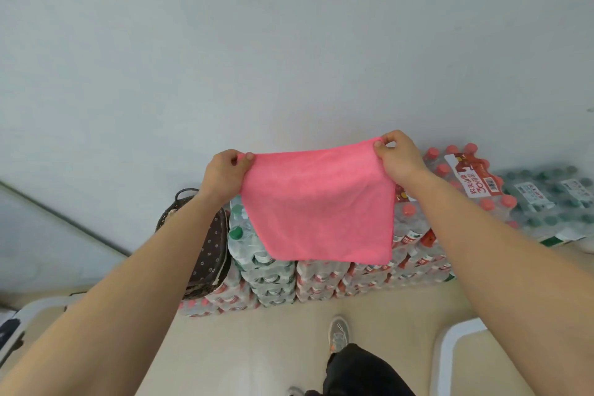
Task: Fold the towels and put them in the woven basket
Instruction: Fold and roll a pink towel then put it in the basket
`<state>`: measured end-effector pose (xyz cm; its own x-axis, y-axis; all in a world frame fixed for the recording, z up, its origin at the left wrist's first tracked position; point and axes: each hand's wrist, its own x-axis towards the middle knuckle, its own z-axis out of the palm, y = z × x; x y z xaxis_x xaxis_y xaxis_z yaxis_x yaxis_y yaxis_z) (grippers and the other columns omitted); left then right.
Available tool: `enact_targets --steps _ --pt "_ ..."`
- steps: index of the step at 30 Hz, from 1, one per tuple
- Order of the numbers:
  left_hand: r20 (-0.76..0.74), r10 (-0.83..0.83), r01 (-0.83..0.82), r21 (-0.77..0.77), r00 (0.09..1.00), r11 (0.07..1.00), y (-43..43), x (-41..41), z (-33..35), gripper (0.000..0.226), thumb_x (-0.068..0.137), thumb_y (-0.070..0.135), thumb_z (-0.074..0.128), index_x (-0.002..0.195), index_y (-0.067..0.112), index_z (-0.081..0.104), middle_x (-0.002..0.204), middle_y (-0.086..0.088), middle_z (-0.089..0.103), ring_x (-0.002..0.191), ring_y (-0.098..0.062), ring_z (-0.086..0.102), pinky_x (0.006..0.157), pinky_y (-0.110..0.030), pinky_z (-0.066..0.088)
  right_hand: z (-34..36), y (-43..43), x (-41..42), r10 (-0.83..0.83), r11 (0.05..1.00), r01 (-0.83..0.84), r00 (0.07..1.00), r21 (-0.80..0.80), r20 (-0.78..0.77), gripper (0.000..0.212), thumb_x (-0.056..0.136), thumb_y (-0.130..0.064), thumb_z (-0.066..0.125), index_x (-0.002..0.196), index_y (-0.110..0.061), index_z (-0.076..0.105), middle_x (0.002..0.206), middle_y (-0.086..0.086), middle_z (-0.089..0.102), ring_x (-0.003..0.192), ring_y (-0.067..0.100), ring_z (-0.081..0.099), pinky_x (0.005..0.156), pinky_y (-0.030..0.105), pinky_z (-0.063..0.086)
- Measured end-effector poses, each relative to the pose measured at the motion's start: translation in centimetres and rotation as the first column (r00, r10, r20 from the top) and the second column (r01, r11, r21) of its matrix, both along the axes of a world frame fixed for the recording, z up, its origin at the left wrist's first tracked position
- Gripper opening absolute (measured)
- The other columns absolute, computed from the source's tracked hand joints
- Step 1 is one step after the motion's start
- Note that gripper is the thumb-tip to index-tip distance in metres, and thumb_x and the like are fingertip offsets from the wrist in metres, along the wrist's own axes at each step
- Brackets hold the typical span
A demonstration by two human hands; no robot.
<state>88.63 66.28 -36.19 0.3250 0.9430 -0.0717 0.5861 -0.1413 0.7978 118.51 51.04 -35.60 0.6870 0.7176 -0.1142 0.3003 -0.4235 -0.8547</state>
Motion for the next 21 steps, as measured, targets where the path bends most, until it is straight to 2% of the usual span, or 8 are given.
enact_targets --steps 2,4,7,9,12,16,19,21 --pt "-0.024 0.000 -0.001 -0.016 1.000 1.000 0.8 0.1 -0.8 0.031 0.098 0.037 0.054 0.089 0.009 0.063 0.076 0.001 0.059 0.071 -0.018 0.052 0.061 -0.029 0.041 -0.4 0.8 0.0 0.023 1.000 -0.023 1.000 -0.012 0.001 0.010 0.101 -0.030 0.051 0.105 -0.021 0.053 0.089 -0.003 0.055 0.075 0.015 0.052 0.061 0.028 0.039" --pt "-0.040 -0.003 0.002 -0.024 0.999 1.000 2.0 0.5 -1.5 0.023 0.098 0.034 0.055 0.095 0.014 0.065 0.086 0.000 0.065 0.080 -0.020 0.059 0.067 -0.029 0.043 -1.2 2.2 0.5 0.041 0.999 -0.041 0.999 -0.017 0.019 0.007 0.101 -0.028 0.051 0.102 -0.021 0.053 0.082 -0.004 0.054 0.067 0.015 0.048 0.055 0.027 0.035" --pt "-0.052 0.012 -0.014 -0.024 0.999 1.000 3.8 1.3 -2.4 0.017 0.097 0.031 0.059 0.098 0.017 0.067 0.093 -0.001 0.067 0.086 -0.018 0.061 0.072 -0.025 0.042 -2.5 4.6 1.6 0.046 0.998 -0.046 0.999 -0.031 0.011 0.006 0.099 -0.025 0.055 0.093 -0.024 0.054 0.081 -0.006 0.055 0.072 0.016 0.050 0.062 0.027 0.040" --pt "-0.070 0.062 -0.062 -0.008 0.996 0.998 5.0 2.1 -2.8 0.014 0.095 0.030 0.062 0.097 0.018 0.070 0.087 0.002 0.066 0.079 -0.015 0.059 0.065 -0.022 0.041 -3.3 6.5 2.7 0.057 0.997 -0.057 0.998 -0.054 -0.001 0.013 0.095 -0.025 0.061 0.083 -0.026 0.056 0.081 -0.006 0.058 0.074 0.019 0.055 0.071 0.029 0.043" --pt "-0.116 0.160 -0.161 0.002 0.980 0.987 7.1 3.4 -3.1 0.014 0.091 0.033 0.065 0.094 0.021 0.072 0.076 0.003 0.063 0.063 -0.012 0.055 0.058 -0.025 0.040 -3.9 9.2 4.3 0.068 0.995 -0.068 0.998 -0.078 -0.003 0.014 0.089 -0.027 0.068 0.077 -0.029 0.061 0.082 -0.004 0.062 0.076 0.020 0.060 0.076 0.031 0.048" --pt "-0.104 0.197 -0.201 -0.036 0.975 0.979 9.4 4.9 -3.0 0.015 0.091 0.034 0.062 0.092 0.022 0.071 0.079 0.000 0.067 0.058 -0.015 0.059 0.053 -0.023 0.042 -4.4 11.9 5.3 0.062 0.997 -0.067 0.993 -0.045 -0.100 0.011 0.088 -0.022 0.068 0.081 -0.028 0.063 0.075 0.001 0.067 0.060 0.020 0.059 0.066 0.035 0.048" --pt "-0.051 0.221 -0.223 -0.035 0.974 0.974 10.3 5.6 -2.9 0.010 0.090 0.032 0.064 0.088 0.024 0.069 0.081 -0.002 0.070 0.068 -0.023 0.068 0.061 -0.026 0.053 -4.6 13.1 5.7 0.040 0.999 -0.042 0.989 -0.007 -0.142 0.014 0.089 -0.012 0.067 0.082 -0.023 0.062 0.076 0.007 0.072 0.060 0.023 0.064 0.061 0.038 0.055" --pt "-0.022 0.239 -0.240 -0.038 0.971 0.970 10.5 5.7 -2.7 0.008 0.090 0.029 0.065 0.091 0.021 0.069 0.081 -0.001 0.071 0.065 -0.018 0.069 0.054 -0.015 0.049 -4.6 13.5 5.9 0.031 0.999 -0.028 0.981 0.021 -0.191 0.015 0.090 -0.008 0.066 0.083 -0.020 0.062 0.081 0.009 0.073 0.062 0.022 0.065 0.056 0.032 0.053"
